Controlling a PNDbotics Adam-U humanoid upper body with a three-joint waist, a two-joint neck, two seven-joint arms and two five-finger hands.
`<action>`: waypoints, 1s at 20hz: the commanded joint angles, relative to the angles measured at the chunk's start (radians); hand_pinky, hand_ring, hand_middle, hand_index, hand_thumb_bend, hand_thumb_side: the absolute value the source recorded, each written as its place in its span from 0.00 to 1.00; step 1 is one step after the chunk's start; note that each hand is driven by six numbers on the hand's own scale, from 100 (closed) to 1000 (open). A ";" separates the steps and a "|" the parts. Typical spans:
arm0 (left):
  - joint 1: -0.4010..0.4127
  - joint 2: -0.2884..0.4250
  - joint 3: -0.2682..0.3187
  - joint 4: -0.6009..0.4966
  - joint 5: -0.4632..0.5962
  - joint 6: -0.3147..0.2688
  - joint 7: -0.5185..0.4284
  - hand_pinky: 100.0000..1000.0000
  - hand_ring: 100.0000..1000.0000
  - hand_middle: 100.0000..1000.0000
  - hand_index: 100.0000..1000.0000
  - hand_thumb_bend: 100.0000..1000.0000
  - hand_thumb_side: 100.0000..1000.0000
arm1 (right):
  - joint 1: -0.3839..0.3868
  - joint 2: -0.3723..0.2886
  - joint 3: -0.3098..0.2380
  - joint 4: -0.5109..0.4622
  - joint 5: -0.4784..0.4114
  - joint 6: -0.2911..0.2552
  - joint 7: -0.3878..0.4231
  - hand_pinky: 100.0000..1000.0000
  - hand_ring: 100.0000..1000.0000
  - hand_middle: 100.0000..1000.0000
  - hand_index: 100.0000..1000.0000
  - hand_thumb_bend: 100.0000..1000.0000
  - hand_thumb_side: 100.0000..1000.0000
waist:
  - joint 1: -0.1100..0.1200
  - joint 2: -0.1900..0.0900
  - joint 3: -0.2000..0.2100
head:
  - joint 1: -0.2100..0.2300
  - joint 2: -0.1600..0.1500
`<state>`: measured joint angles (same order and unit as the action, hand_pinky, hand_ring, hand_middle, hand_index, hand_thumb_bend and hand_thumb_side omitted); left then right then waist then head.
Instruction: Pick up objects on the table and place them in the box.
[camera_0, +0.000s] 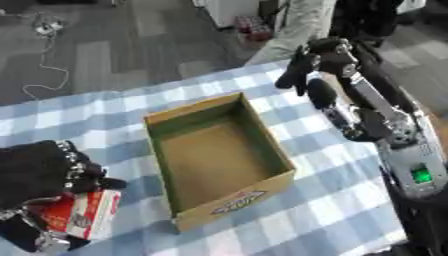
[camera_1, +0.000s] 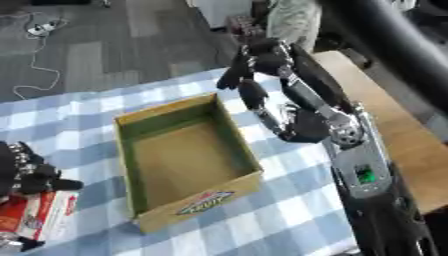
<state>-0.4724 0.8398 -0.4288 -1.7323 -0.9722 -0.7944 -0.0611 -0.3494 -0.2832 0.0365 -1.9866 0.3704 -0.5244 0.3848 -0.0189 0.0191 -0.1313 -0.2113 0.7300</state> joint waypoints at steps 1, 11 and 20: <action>-0.058 -0.013 0.009 0.031 0.008 -0.003 -0.013 0.00 0.00 0.00 0.15 0.00 0.53 | -0.022 -0.006 0.000 -0.013 -0.007 -0.003 0.005 0.31 0.27 0.41 0.60 0.00 1.00 | 0.004 -0.012 -0.006 | -0.009 -0.028; -0.236 -0.131 -0.046 0.208 -0.086 -0.108 0.092 0.00 0.00 0.00 0.15 0.00 0.52 | -0.085 0.047 0.028 -0.013 -0.039 -0.031 0.049 0.31 0.28 0.41 0.59 0.00 1.00 | 0.017 -0.003 -0.069 | 0.022 -0.131; -0.340 -0.215 -0.082 0.272 -0.242 -0.113 0.426 0.00 0.00 0.01 0.16 0.00 0.52 | -0.146 0.113 0.051 -0.013 -0.074 -0.056 0.143 0.32 0.29 0.41 0.58 0.00 1.00 | 0.033 0.009 -0.139 | 0.046 -0.193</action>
<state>-0.7872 0.6219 -0.5136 -1.4620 -1.1896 -0.9002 0.3117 -0.4765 -0.1751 0.0864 -1.9867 0.3060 -0.5760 0.5122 0.0156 0.0370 -0.2745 -0.1783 0.5590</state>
